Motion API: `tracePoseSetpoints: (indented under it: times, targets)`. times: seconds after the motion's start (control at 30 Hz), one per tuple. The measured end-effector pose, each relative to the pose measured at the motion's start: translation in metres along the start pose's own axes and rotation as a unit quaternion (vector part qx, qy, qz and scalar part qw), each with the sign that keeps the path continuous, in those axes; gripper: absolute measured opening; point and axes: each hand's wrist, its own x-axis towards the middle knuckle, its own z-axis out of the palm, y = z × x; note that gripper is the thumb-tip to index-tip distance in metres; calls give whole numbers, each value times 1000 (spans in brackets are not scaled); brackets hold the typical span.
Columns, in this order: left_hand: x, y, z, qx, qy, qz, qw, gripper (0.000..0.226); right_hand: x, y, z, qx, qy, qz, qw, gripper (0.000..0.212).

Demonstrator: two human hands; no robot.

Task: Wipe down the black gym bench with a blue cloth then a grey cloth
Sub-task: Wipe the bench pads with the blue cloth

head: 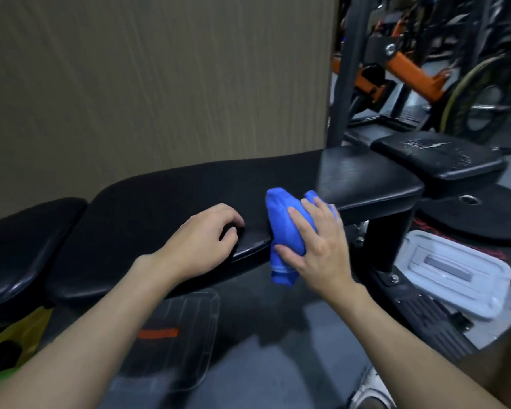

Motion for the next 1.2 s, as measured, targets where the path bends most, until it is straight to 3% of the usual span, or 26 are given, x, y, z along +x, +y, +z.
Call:
tracePoseSetpoints:
  times: [0.1,0.23,0.43,0.7,0.87,0.93,1.0,1.1,1.2]
  targets:
    - [13,6,11,21,6,19,1000,13,3,30,-12,-46,26,108,993,57]
    - [39,14,20,28,1,40,999,11,14,0,0,-18,79,267,960,56]
    - [91,41,41,16,-25,85,996,16,6,39,-6,-23,81,182,980,47]
    - [137,83,72,24,-46,134,990,24,15,111,-41,-59,66,282,955,51]
    - [146,90,84,90,-15,122,988,20,48,142,-78,-61,-21,446,893,59]
    - [148,93,83,102,-15,123,987,18,56,143,-85,-145,-89,450,877,53]
    - [150,94,81,103,-25,125,986,17,60,136,-87,-178,-94,437,877,51]
    - [155,88,75,86,-49,137,986,17,65,130,-79,-147,-67,442,882,49]
    - [167,78,70,57,-57,142,987,23,73,132,-75,-142,-98,446,878,57]
